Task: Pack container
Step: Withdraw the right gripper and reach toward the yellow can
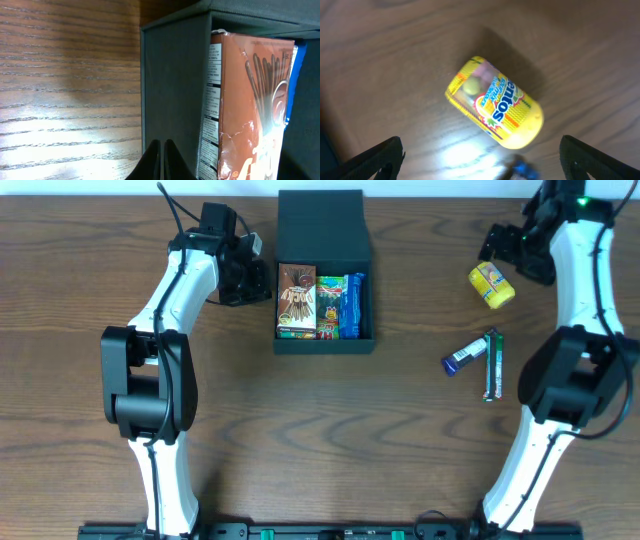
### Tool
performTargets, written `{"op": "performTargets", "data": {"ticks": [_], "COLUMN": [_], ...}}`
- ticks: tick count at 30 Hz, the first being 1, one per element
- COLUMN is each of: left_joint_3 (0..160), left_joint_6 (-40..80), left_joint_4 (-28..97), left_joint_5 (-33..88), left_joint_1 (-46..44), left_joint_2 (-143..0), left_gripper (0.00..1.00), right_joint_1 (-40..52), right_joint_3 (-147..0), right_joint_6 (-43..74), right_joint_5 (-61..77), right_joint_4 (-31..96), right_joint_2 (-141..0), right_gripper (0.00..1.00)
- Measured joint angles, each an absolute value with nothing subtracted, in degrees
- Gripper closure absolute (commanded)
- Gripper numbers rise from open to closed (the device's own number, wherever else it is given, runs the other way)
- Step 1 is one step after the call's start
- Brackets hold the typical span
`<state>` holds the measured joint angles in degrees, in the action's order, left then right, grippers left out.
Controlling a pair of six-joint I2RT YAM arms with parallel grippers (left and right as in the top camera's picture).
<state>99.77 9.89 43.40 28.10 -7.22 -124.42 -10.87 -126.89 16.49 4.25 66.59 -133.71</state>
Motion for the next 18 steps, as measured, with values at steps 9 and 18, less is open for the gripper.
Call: {"op": "performTargets", "data": {"ticks": [9,18], "left_joint_3": [99.8,99.8], "left_joint_6": [10.5,10.5], "left_joint_4": [43.4,43.4], "left_joint_5": [28.1,28.1], "left_joint_1": [-7.2,-7.2], "left_joint_2": [-124.4,-124.4], "left_gripper": [0.94,0.94], "right_joint_1": [-8.0,-7.9], "right_joint_3": [-126.7,-126.7], "right_joint_6": [31.2,36.5], "right_joint_5": [-1.5,-3.3], "right_joint_4": [62.8,62.4], "right_joint_2": [-135.9,-135.9], "right_gripper": [0.01,0.01]}}
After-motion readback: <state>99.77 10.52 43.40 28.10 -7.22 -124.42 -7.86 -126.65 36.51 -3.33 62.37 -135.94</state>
